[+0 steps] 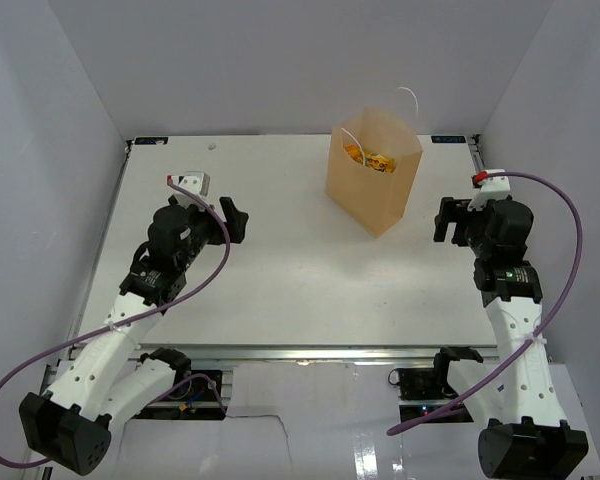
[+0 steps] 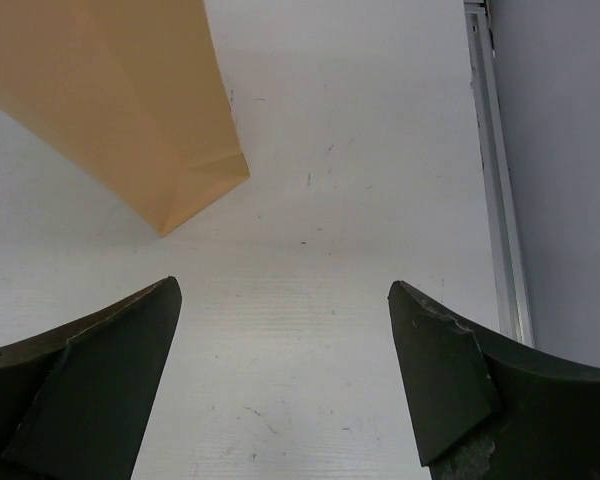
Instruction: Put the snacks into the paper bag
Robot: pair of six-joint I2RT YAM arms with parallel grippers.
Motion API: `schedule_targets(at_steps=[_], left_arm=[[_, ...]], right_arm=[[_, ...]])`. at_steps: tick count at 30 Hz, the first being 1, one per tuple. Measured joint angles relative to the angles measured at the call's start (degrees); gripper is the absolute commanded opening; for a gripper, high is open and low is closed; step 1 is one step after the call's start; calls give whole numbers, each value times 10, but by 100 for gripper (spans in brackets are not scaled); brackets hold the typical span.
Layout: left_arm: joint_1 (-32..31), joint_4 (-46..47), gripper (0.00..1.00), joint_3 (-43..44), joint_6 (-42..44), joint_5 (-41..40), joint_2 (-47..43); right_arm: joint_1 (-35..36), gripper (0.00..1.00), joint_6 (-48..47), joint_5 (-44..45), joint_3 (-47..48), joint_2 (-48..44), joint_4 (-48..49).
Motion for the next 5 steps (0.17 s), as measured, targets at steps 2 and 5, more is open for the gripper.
schedule_targets(at_steps=[2,5], left_arm=[[0,1,98,1,1,-2,0],[0,1,98,1,2,-2,2]], right_arm=[[0,90,3,12,1,0,0],[0,90,6,24,2,0,0]])
